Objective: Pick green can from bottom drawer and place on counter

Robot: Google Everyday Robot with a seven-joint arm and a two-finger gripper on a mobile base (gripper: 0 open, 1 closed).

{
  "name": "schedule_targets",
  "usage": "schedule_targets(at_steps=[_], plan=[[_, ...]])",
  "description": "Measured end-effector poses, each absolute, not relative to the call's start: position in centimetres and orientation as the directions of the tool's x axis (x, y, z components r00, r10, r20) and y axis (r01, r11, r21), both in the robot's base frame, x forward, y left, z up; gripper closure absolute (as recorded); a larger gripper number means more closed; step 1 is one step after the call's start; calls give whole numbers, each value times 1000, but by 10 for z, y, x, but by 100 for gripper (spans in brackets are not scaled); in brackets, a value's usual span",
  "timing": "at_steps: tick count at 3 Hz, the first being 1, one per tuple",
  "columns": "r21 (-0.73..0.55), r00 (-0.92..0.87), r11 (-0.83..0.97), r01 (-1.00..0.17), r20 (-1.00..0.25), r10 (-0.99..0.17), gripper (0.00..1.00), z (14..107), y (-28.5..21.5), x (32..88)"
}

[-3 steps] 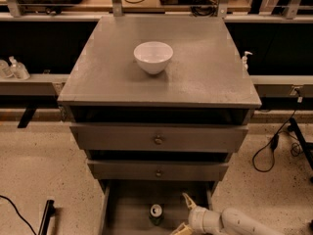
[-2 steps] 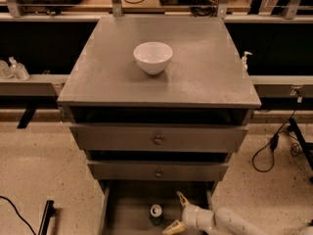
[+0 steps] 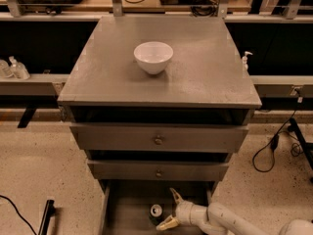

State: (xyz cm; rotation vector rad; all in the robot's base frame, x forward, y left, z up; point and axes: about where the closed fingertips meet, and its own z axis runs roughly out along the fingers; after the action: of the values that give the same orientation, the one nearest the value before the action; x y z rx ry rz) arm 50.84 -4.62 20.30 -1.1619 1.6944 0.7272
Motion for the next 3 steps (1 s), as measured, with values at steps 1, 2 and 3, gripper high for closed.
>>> schedule_targets(at_steps=[1,2,3], plan=[[-1,-141,363,-932,-920,-365,2,194,-28,512],[16,-148,354,-935,-926,-348,25,189,-19,513],[26,-128,311,-950,-941,-313,48,196,-7,511]])
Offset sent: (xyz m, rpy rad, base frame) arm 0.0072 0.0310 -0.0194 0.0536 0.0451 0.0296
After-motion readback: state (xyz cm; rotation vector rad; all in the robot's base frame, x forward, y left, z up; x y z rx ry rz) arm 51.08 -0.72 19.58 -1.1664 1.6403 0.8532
